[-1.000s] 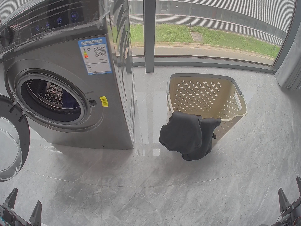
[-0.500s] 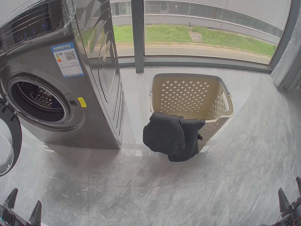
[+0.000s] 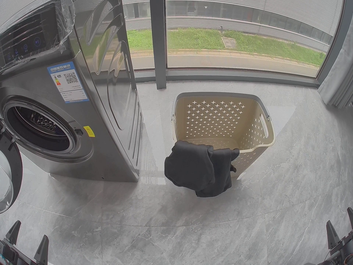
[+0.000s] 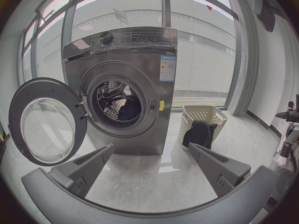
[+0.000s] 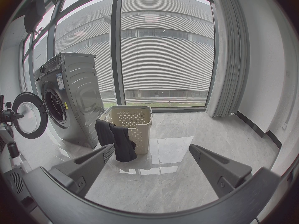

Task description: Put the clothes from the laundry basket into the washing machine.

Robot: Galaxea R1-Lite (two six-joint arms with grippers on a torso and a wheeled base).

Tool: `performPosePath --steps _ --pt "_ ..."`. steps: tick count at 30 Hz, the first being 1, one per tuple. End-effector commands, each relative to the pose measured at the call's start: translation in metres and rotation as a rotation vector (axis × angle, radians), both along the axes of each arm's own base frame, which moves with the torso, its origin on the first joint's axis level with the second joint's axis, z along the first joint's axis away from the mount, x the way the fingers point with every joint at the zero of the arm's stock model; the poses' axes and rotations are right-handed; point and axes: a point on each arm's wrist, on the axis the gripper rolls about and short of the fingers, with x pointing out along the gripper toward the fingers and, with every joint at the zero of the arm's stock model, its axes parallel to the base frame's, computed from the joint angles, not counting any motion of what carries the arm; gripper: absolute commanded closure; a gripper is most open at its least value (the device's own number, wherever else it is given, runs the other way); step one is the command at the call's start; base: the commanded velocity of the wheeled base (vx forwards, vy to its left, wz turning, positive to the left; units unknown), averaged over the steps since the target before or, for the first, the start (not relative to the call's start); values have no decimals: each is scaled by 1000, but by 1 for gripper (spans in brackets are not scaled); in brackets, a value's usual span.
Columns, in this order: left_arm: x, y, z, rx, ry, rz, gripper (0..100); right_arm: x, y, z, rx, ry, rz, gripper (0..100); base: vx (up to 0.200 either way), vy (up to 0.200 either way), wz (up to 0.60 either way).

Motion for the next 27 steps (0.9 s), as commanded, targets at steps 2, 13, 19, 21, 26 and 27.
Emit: performPosePath --steps 2,13,19,21,26,27 --pt "0 0 -4 2 5 -1 0 1 0 -5 -1 7 0 0 0 0 0" --pt "0 0 -4 -1 3 -1 0 1 0 -5 -1 7 0 0 0 -200 0" --pt "0 0 -4 2 3 -1 0 1 0 -5 -1 7 0 0 0 -33 0" --pt "0 0 -4 2 3 -1 0 1 0 -5 -1 7 1 0 0 0 0" --pt "0 0 -4 3 5 -1 0 1 0 -5 -4 6 3 0 120 0 0" --pt "0 0 -4 3 5 -1 0 1 0 -5 -4 7 3 0 200 0 0"
